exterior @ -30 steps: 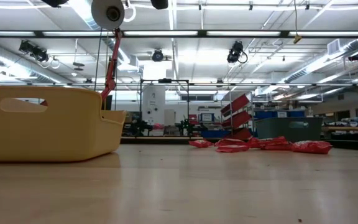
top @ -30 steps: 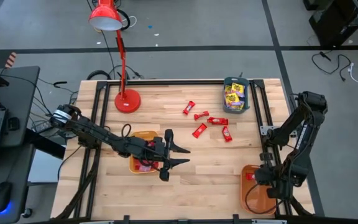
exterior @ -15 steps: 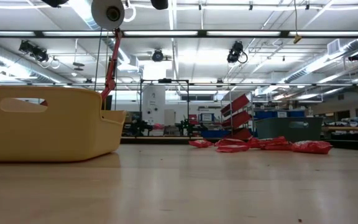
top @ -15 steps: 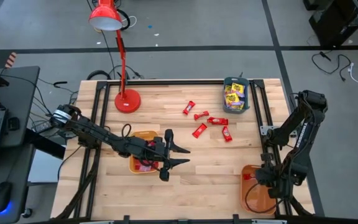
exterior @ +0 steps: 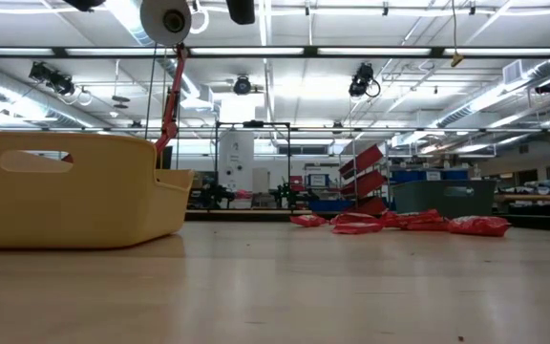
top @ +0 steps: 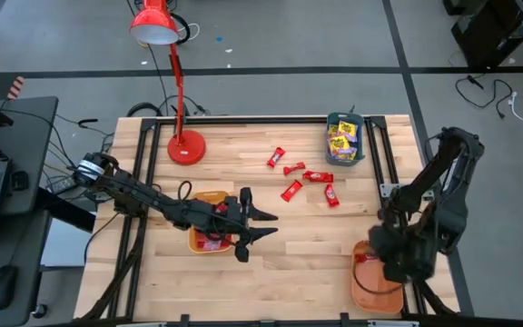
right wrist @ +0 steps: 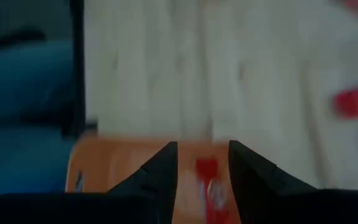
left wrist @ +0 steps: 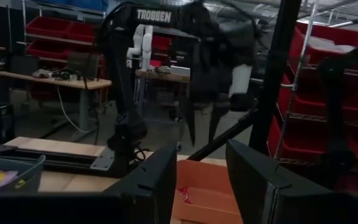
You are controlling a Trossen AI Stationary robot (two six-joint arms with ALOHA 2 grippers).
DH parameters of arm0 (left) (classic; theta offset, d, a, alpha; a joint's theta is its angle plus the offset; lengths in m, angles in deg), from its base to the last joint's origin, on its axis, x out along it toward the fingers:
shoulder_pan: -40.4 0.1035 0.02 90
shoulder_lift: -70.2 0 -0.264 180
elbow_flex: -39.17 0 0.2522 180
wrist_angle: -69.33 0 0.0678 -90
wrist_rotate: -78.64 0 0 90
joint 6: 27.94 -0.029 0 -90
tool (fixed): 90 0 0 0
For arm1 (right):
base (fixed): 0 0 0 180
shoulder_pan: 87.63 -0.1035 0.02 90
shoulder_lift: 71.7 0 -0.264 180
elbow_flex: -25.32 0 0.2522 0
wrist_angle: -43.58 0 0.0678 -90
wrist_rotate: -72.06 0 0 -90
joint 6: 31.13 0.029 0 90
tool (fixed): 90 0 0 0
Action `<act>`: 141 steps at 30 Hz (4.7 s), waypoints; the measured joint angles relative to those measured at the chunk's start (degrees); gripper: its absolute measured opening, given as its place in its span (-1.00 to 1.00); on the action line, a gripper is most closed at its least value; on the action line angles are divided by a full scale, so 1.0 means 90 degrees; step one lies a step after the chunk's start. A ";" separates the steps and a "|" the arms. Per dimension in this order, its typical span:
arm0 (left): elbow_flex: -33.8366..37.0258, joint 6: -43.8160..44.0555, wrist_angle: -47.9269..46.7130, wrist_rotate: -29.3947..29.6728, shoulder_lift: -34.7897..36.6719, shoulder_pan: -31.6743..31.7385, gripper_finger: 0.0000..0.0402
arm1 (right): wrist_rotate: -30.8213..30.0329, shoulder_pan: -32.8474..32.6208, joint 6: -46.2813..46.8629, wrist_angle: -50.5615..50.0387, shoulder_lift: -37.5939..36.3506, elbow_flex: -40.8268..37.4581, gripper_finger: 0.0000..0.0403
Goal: Sort candy
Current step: Put the red chocolate into the orange bin
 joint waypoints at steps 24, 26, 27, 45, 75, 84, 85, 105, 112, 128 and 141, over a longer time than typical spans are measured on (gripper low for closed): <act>0.0000 -0.0383 -0.1075 0.0151 0.0179 -0.0248 -0.30 | 0.0351 0.5573 -0.2479 -0.0166 0.0078 -0.0217 -0.40; -0.0002 -0.0470 -0.1120 0.0151 0.0297 -0.0299 -0.30 | 0.0372 0.5764 -0.2474 0.0072 0.0078 -0.0511 -0.39; -0.0002 -0.0556 -0.1184 0.0162 0.0365 -0.0326 -0.30 | 0.0406 0.5850 -0.2441 0.0166 0.0079 -0.0652 -0.38; -0.0007 -0.0895 -0.4101 0.2991 0.1061 -0.0358 -0.30 | 0.1095 0.6658 -0.2283 0.2753 0.0078 -0.2730 0.02; -0.0002 0.0805 -0.4309 0.3002 0.1056 -0.0495 -0.30 | 0.0776 0.6689 -0.1804 0.4636 0.0078 -0.4485 0.00; -0.0002 0.1040 -0.4297 0.3000 0.1054 -0.0495 -0.30 | 0.0694 0.6672 -0.1961 0.4752 0.0078 -0.4506 -0.33; -0.0002 0.1095 -0.4291 0.3002 0.1035 -0.0495 -0.30 | 0.0693 0.6651 -0.2000 0.4794 0.0078 -0.4506 -0.39; 0.0000 0.1238 -0.2467 0.2963 -0.0354 -0.0393 -0.30 | 0.0510 0.5432 -0.3489 0.6857 0.0078 -0.4506 -0.85; 0.0000 0.1876 -0.1896 0.1427 -0.0758 0.0003 -0.30 | -0.0440 0.4741 -0.5104 0.8081 0.0078 -0.4504 -0.89; -0.0001 0.2046 -0.0516 0.1142 -0.1469 0.0791 -0.30 | -0.2496 0.4181 -0.7525 0.8241 0.0080 -0.4074 -0.88; -0.0164 -0.0726 0.0535 0.1887 -0.1753 0.0831 -0.27 | -0.3213 0.4205 -0.8082 0.8238 0.0080 -0.4071 -0.88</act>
